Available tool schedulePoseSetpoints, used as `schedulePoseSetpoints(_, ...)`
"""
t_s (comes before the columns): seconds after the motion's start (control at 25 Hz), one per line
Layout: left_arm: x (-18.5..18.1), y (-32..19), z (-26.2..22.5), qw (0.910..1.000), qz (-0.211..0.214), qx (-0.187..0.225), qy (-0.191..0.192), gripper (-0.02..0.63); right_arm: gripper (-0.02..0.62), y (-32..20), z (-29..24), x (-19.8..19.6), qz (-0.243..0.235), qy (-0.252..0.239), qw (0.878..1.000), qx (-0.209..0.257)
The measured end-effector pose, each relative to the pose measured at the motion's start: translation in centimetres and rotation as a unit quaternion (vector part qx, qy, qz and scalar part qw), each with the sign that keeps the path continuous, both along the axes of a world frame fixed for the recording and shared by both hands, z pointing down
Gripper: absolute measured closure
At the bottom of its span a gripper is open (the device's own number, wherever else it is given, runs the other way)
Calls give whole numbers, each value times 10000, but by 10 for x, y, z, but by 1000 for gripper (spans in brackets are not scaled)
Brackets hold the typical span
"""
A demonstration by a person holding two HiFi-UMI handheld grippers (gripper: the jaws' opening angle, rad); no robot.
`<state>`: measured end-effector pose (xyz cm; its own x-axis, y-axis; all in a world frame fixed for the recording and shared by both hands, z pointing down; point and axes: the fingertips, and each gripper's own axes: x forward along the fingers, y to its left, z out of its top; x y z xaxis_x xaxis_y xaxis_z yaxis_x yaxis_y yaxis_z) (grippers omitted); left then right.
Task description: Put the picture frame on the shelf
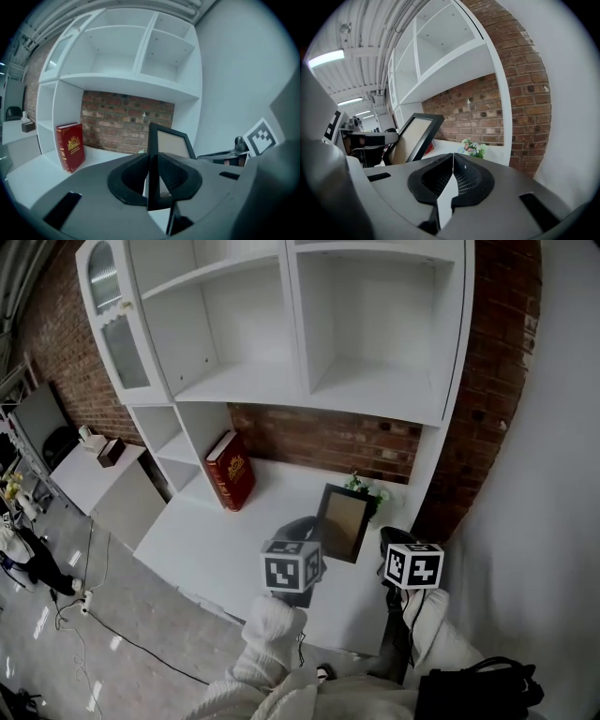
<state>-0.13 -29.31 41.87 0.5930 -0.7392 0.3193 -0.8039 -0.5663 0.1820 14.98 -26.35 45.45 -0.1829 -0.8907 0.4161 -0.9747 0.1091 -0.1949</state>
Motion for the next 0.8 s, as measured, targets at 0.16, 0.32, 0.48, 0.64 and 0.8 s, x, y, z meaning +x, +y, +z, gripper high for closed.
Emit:
schedulePoseSetpoints(0.16, 3, -8, -46, 9985, -224, 498, -3, 537, 571, -15, -32, 10, -33, 65, 9996, 266)
schedulePoseSetpoints(0.32, 10, -9, -91, 9956, -279, 887, 105, 537, 571, -23, -49, 11, -92, 42, 9991, 406)
schedulePoseSetpoints(0.48, 16, -16, -134, 9924, -314, 1171, 201, 537, 571, -34, -59, 3, -213, 87, 9986, 485)
schedulePoseSetpoints(0.64, 21, -27, -168, 9903, -410, 1308, 208, 537, 571, -42, -74, -1, -265, 3, 9977, 627)
schedulePoseSetpoints(0.8, 31, -46, -198, 9875, -482, 1487, 220, 537, 571, -51, -85, 3, -244, -113, 9970, 722)
